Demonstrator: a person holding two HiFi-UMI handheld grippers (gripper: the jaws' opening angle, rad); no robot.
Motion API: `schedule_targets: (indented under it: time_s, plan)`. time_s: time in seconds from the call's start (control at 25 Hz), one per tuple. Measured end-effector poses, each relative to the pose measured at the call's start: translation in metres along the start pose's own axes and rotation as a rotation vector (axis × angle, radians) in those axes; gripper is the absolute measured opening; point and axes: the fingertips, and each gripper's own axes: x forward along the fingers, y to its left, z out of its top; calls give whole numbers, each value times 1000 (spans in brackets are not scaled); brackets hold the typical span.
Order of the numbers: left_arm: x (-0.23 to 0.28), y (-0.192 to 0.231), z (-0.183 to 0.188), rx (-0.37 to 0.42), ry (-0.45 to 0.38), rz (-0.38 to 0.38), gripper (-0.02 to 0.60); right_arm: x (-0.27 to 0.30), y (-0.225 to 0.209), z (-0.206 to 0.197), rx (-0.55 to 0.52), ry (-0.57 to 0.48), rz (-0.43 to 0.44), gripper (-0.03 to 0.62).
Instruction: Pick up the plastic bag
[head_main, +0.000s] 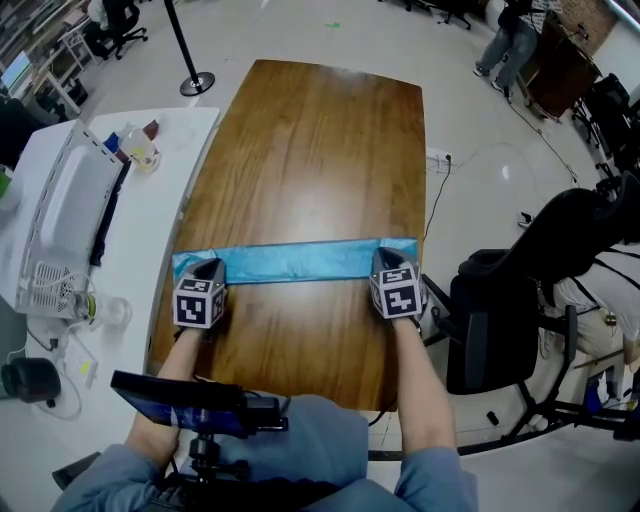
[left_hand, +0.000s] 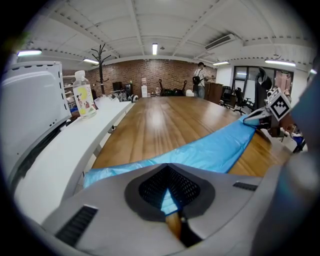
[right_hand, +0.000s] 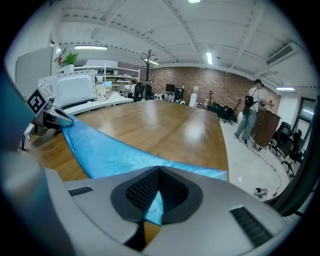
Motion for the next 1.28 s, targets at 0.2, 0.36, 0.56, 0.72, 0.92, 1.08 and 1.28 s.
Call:
schedule_targets:
  time_s: [0.2, 0.36, 0.56, 0.72, 0.92, 1.08, 1.28]
  plan:
    - [0, -2, 0, 21, 4, -15, 2, -10, 3, -10, 27, 7, -15, 1]
    - [0, 0, 1, 37, 9, -24, 2, -18, 9, -15, 30, 11, -25, 1]
    - [0, 1, 2, 59, 12, -35, 3, -28, 18, -19, 43, 12, -33, 1]
    - [1, 2, 3, 67, 15, -47, 2, -35, 22, -23, 42, 6, -50, 0]
    - [1, 2, 1, 80, 18, -64, 2, -43, 29, -33, 45, 17, -61, 0]
    - [0, 1, 2, 89, 15, -74, 3, -49, 33, -38, 58, 16, -69, 0]
    - [0, 0, 0, 97, 19, -82, 2, -56, 38, -45, 66, 21, -86, 0]
